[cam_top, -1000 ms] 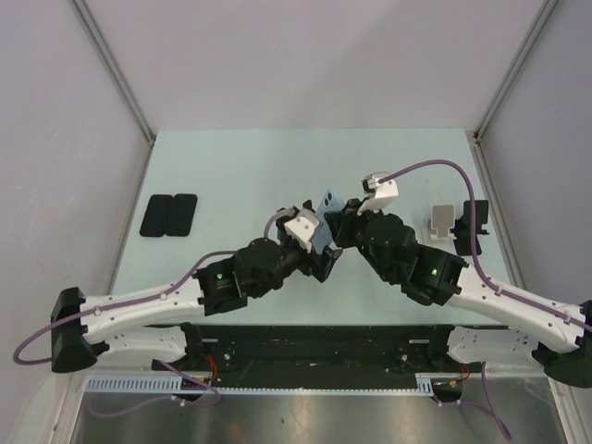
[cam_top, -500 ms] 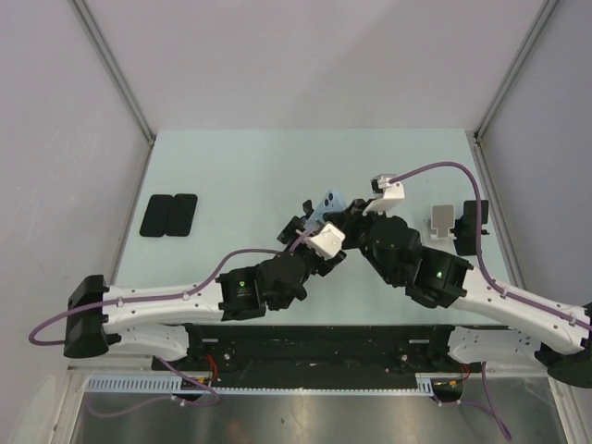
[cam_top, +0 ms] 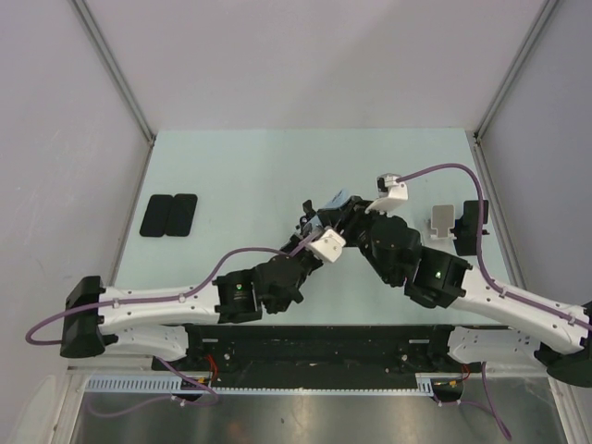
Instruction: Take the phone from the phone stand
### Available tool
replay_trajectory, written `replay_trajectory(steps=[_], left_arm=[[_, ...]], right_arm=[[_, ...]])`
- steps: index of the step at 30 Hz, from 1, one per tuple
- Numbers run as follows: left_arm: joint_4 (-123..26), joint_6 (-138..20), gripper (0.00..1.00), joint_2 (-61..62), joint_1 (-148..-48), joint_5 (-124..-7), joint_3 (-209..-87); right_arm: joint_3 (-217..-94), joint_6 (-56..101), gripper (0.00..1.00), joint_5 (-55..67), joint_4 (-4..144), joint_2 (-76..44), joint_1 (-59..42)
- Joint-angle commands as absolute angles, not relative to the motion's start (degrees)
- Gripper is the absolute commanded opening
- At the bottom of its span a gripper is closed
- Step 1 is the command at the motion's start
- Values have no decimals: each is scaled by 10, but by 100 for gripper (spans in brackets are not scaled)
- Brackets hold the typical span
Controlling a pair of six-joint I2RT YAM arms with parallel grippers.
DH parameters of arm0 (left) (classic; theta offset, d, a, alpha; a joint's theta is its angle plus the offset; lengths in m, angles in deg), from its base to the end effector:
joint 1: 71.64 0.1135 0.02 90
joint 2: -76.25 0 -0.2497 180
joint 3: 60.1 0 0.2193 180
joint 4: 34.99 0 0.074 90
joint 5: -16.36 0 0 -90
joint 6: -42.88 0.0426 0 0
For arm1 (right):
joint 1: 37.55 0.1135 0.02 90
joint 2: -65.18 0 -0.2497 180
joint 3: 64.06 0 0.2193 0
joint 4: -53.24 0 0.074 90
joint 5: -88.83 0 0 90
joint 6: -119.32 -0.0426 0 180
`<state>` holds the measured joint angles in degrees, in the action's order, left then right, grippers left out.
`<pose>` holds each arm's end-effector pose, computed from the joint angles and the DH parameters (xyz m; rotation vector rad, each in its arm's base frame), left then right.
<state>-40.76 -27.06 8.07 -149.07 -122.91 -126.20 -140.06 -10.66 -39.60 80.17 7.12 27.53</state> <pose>0.0853 -0.2342 0.3234 0.7526 1.4797 -0.0248 0.1094 0.1726 0.3762 0.1235 1.7528 0.7847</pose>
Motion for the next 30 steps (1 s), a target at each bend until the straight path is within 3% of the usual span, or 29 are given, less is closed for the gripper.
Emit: replay_trajectory(steps=[1,2,5,8,13,19,27,30], left_arm=[[-382,-297,0,146,-1477,-1232,-1258],[-383,-302,0,158,-1477,-1229,-1258],[-399,-323,0,178,-1463,-1203,-1260],[-453,-377,0,191,-1427,-1143,-1272],[-502,-427,0,237,-1356,-1038,-1273],[-579,-510,0,261,-1196,-860,-1280],[-642,-578,0,190,-949,-626,-1291],[-661,-584,0,140,-896,-605,-1304]], right_arm=[[-1432,-57,56,-376,755,109,282],[-1432,-53,64,-378,753,116,282],[-1432,-34,77,-380,750,125,283],[-1430,-12,83,-376,751,141,283],[-1424,23,85,-376,766,171,281],[-1389,84,93,-391,779,221,278],[-1333,159,98,-410,802,274,260],[-1312,176,99,-412,816,287,244]])
